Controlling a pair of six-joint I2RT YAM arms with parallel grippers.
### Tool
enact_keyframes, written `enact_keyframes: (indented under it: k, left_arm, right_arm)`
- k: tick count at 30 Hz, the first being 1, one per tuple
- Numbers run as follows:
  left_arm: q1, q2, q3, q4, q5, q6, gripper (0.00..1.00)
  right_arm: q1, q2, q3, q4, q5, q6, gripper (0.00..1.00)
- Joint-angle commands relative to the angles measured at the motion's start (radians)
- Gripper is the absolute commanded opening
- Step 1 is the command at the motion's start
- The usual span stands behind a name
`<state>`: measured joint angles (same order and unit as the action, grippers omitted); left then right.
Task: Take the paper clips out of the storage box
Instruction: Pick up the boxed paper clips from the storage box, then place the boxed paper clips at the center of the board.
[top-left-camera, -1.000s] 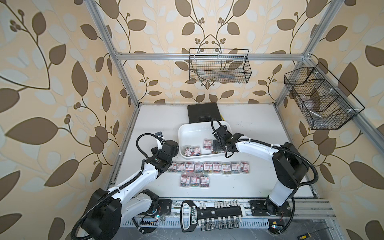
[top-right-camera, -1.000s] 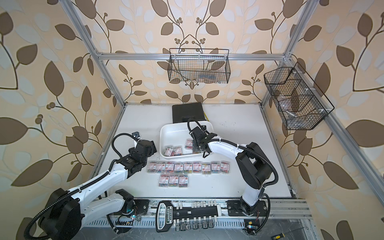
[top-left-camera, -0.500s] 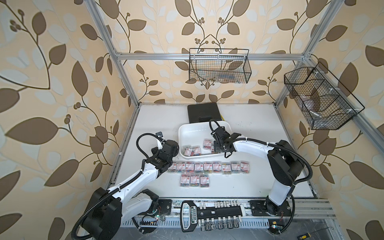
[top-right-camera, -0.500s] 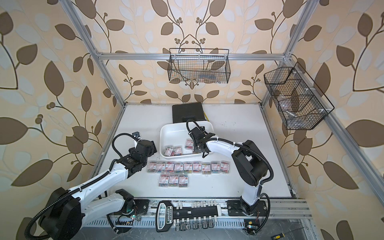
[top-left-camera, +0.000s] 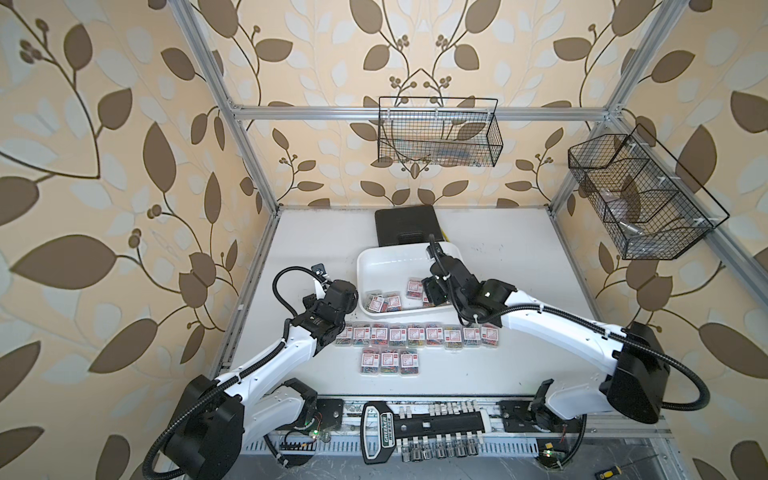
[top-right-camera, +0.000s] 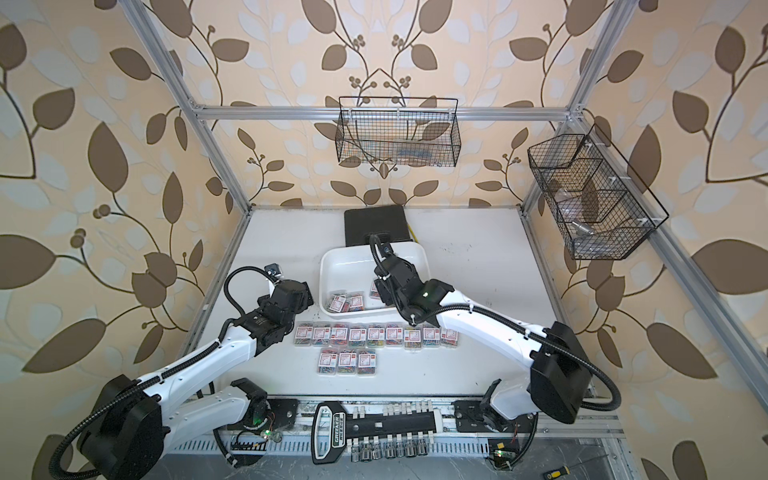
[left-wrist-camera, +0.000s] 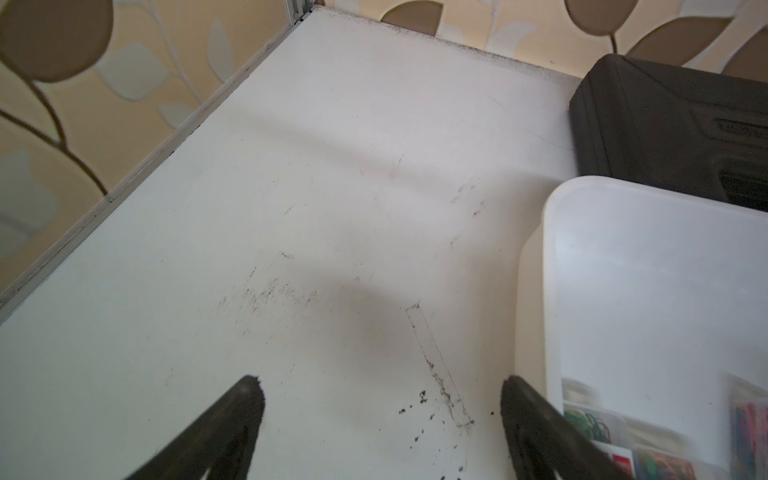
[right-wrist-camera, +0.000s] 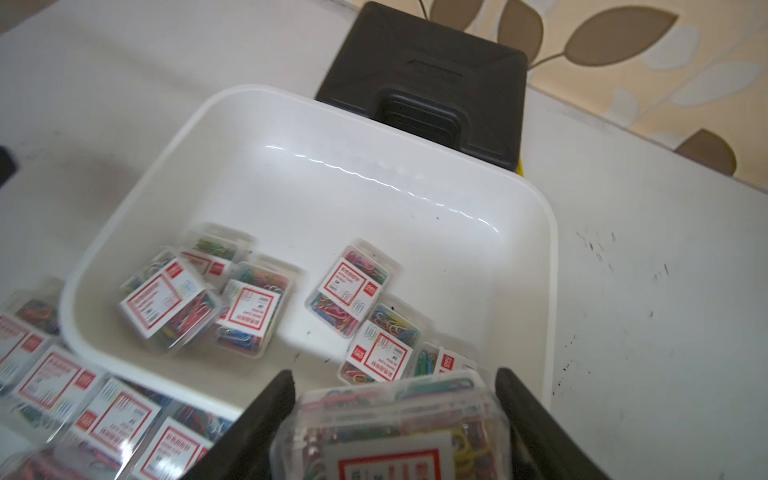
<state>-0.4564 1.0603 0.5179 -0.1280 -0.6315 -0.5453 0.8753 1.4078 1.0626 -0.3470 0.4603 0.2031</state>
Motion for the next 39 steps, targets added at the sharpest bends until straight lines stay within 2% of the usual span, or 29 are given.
enact_keyframes:
  k: [1, 3, 5, 10, 15, 18, 22, 27, 32, 39]
  left_arm:
    - [0.011, 0.01, 0.021, 0.007, -0.022, 0.005, 0.92]
    - [0.01, 0.016, 0.024, 0.004, -0.023, 0.004, 0.92]
    - [0.01, 0.021, 0.027, 0.001, -0.023, 0.003, 0.92]
    - [0.01, 0.023, 0.03, -0.002, -0.023, 0.003, 0.92]
    - [0.01, 0.012, 0.022, 0.002, -0.022, 0.002, 0.92]
    - [0.01, 0.009, 0.021, 0.004, -0.019, 0.005, 0.92]
    - [0.01, 0.005, 0.018, 0.006, -0.013, 0.008, 0.92]
    - [0.01, -0.002, 0.014, 0.013, -0.013, 0.01, 0.92]
    - [0.01, -0.008, 0.009, 0.014, -0.016, 0.01, 0.93]
    - [0.01, -0.003, 0.011, 0.013, -0.016, 0.01, 0.93]
  right_arm:
    - [0.06, -0.007, -0.096, 0.081, 0.031, -0.206, 0.41]
    - [0.131, -0.017, -0.154, 0.125, 0.057, -0.28, 0.41]
    - [0.184, -0.014, -0.162, 0.109, 0.044, -0.294, 0.41]
    - [0.212, -0.03, -0.173, 0.042, -0.174, -0.332, 0.42]
    - [0.31, -0.042, -0.278, 0.154, -0.084, -0.4, 0.4]
    - [0.311, -0.029, -0.289, 0.166, -0.111, -0.42, 0.4]
    - [0.32, 0.007, -0.277, 0.132, -0.074, -0.464, 0.4]
    - [0.331, 0.013, -0.296, 0.086, -0.128, -0.503, 0.4]
    - [0.358, 0.08, -0.292, 0.054, -0.115, -0.515, 0.4]
    - [0.347, 0.113, -0.28, 0.033, -0.171, -0.514, 0.45]
